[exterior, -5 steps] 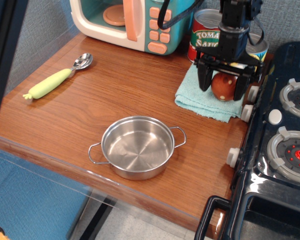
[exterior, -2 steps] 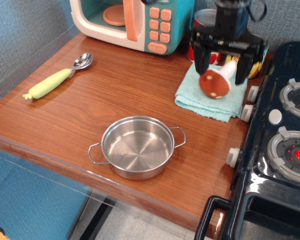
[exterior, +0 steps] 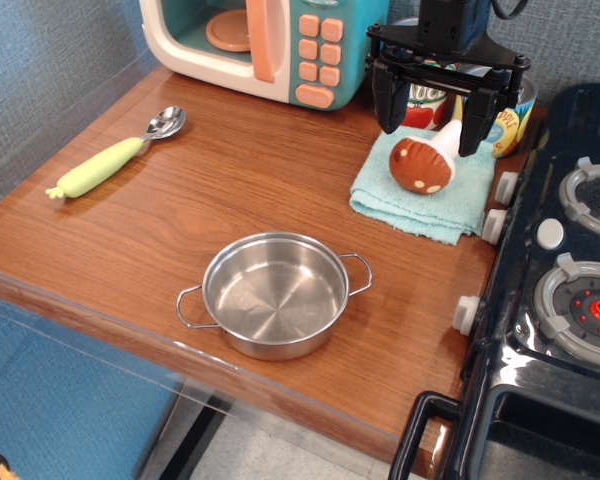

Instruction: Place the mushroom on the napkin.

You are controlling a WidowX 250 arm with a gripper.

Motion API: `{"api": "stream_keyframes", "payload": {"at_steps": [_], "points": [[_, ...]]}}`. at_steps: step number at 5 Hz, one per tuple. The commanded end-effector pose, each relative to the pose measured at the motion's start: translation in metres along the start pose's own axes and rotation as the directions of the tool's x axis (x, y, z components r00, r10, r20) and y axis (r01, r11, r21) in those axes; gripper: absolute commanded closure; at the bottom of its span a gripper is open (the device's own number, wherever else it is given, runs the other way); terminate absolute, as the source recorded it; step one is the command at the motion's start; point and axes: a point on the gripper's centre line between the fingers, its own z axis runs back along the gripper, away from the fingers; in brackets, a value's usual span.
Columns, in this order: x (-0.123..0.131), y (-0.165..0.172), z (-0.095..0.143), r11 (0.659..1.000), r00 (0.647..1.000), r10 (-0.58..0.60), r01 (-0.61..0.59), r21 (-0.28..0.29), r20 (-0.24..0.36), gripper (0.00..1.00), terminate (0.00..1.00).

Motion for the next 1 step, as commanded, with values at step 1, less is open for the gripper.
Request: {"api": "stream_keyframes", "payload": {"at_steps": [1], "points": [[-0.0072, 0.0030, 0.0292, 1.000, 0.997, -0.006, 0.007, -0.008, 0.073, 0.00, 1.00]]}}
